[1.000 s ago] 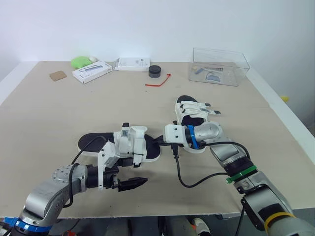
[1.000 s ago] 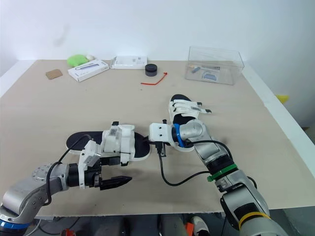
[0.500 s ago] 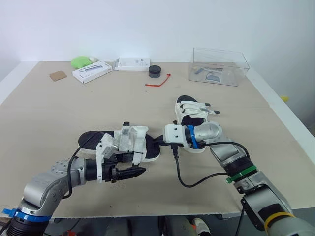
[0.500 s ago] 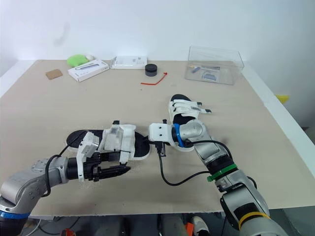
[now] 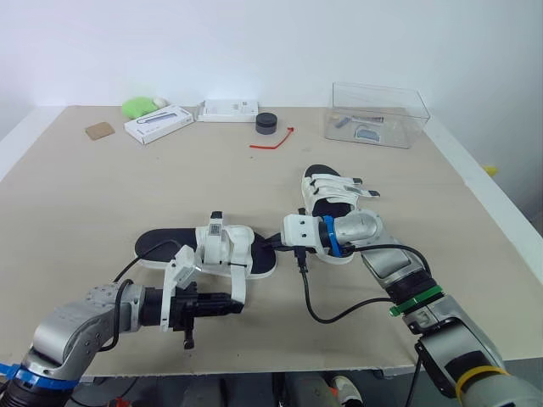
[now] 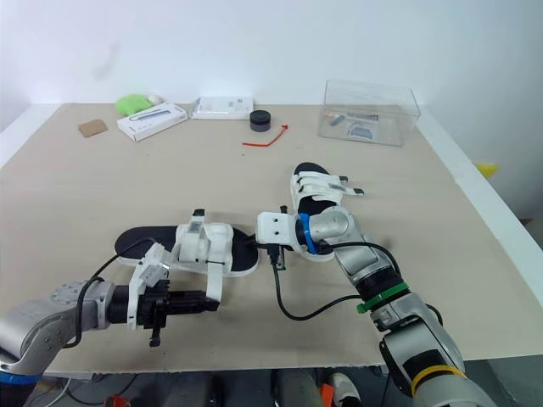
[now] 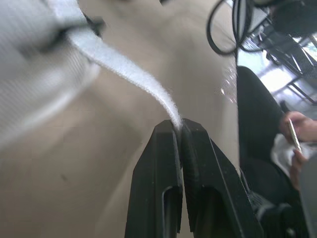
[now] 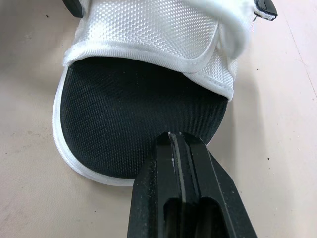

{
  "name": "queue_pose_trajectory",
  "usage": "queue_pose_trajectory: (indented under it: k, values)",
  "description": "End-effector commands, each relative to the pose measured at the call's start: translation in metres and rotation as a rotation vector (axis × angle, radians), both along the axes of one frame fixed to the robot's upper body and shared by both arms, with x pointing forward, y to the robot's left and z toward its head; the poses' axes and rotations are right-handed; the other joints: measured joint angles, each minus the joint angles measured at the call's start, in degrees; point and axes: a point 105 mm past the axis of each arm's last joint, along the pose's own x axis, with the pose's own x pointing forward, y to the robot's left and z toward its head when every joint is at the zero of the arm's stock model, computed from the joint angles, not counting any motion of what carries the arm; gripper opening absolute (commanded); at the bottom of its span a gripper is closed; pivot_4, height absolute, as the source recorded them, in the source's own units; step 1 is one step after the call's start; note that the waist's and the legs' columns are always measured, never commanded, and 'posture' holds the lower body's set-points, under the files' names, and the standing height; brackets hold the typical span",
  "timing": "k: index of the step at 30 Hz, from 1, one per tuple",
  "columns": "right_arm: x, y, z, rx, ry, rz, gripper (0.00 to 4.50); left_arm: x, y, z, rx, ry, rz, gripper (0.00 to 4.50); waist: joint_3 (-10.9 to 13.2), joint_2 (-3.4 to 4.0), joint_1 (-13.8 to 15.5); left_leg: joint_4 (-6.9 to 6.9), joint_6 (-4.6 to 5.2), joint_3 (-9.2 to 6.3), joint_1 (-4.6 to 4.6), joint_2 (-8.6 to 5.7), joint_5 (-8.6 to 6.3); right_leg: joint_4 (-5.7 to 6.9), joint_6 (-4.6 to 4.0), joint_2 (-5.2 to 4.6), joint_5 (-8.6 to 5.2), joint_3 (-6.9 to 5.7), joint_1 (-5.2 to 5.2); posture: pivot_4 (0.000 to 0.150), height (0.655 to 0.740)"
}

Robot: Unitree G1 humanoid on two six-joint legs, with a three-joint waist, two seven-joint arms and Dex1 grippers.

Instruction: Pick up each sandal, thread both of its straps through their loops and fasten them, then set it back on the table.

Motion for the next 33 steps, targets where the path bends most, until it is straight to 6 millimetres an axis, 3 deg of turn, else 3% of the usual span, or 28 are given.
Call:
queue_pose_trajectory:
  k: [1,5,11,13,14,19,23,27,29,31,33]
  values:
    - [0.002,-0.016,-0.021,-0.086,0.052,-0.054,0.0,-0.019,-0.005,0.005,-0.013,0.016,-0.088,0.03,0.0,-0.01,0.01,0.0,0.0,0.0,0.0,0.0,0.0,0.0,0.0,-0.01,0.0,0.0,0.0,0.15,0.74]
    - [0.002,-0.017,-0.021,-0.088,0.051,-0.052,0.0,-0.029,-0.002,0.001,0.019,0.029,-0.098,0.03,0.01,0.01,0.04,0.0,0.0,-0.01,0.0,0.01,0.0,0.0,-0.02,-0.01,-0.01,-0.02,0.0,0.15,0.74]
    - [0.002,-0.013,-0.022,-0.086,0.052,-0.041,0.0,-0.016,0.001,0.004,0.07,-0.066,-0.054,0.03,0.01,0.01,0.03,-0.02,0.0,0.0,0.0,0.01,-0.04,-0.01,-0.02,-0.01,-0.07,-0.01,-0.01,0.15,0.74]
    - [0.002,-0.013,-0.021,-0.086,0.052,-0.039,0.0,-0.015,0.002,0.008,0.11,-0.147,-0.091,0.68,0.01,0.01,0.03,-0.02,0.0,-0.01,0.0,0.01,-0.03,-0.01,-0.02,-0.01,-0.07,-0.02,-0.01,0.15,0.74]
    - [0.002,-0.013,-0.021,-0.087,0.052,-0.038,0.0,-0.014,0.003,0.01,0.141,-0.197,-0.117,0.78,0.02,0.0,0.04,-0.02,0.0,-0.01,0.0,0.01,-0.03,-0.01,-0.02,0.0,-0.06,-0.02,-0.01,0.15,0.74]
    - [0.002,-0.013,-0.021,-0.088,0.05,-0.035,0.0,-0.009,0.015,0.032,0.325,-0.483,-0.259,3.03,0.07,-0.01,0.04,-0.02,0.0,-0.01,-0.03,0.03,-0.03,-0.01,-0.04,0.02,-0.07,-0.03,-0.04,0.15,0.74]
    - [0.002,-0.014,-0.022,-0.088,0.051,-0.034,0.0,0.003,0.032,0.048,0.512,-0.749,-0.369,4.46,0.11,0.09,0.02,-0.05,0.0,0.05,-0.05,0.03,-0.03,-0.02,-0.05,0.02,-0.08,0.01,-0.09,0.15,0.74]
    - [0.0,-0.013,-0.023,-0.087,0.053,-0.03,0.0,0.017,0.037,0.062,0.594,-0.964,-0.426,4.46,0.13,0.12,0.08,-0.05,0.0,0.07,-0.06,0.03,-0.03,-0.03,-0.05,-0.01,-0.08,0.01,-0.1,0.15,0.74]
    - [0.0,-0.012,-0.023,-0.087,0.053,-0.027,0.0,0.029,0.03,0.07,0.605,-1.15,-0.455,4.46,0.13,0.13,0.08,-0.06,0.01,0.1,-0.06,0.04,-0.04,-0.03,-0.05,0.0,-0.08,0.02,-0.1,0.15,0.74]
    - [0.001,-0.01,-0.023,-0.085,0.052,-0.026,0.0,0.033,0.021,0.066,0.593,-1.327,-0.527,4.46,0.12,0.1,0.15,-0.04,0.02,0.09,-0.07,0.01,-0.04,-0.03,-0.04,-0.01,-0.07,0.0,-0.08,0.15,0.74]
    - [0.001,-0.01,-0.023,-0.083,0.052,-0.025,0.0,0.032,0.013,0.06,0.55,-1.393,-0.558,4.46,0.11,0.11,0.07,-0.04,0.02,0.14,-0.07,0.04,-0.04,-0.05,-0.03,-0.01,-0.03,0.04,-0.07,0.15,0.74]
